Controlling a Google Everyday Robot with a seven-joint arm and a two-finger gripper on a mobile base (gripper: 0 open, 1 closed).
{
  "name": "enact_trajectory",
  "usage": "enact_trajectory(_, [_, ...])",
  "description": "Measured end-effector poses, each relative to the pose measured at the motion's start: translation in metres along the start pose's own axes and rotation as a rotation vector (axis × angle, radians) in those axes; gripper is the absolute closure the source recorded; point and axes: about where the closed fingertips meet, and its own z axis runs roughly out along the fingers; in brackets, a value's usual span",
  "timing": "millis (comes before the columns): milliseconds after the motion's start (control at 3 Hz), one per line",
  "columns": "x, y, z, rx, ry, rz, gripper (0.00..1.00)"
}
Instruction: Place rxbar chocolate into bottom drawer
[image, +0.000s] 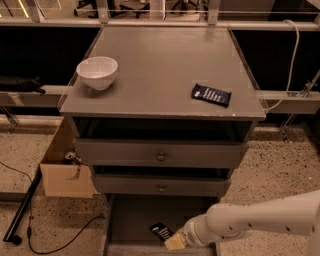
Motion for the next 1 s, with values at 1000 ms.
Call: enact_trajectory(1000, [-0.038, -0.069, 0.031, 0.053, -0.007, -0.069, 1.00])
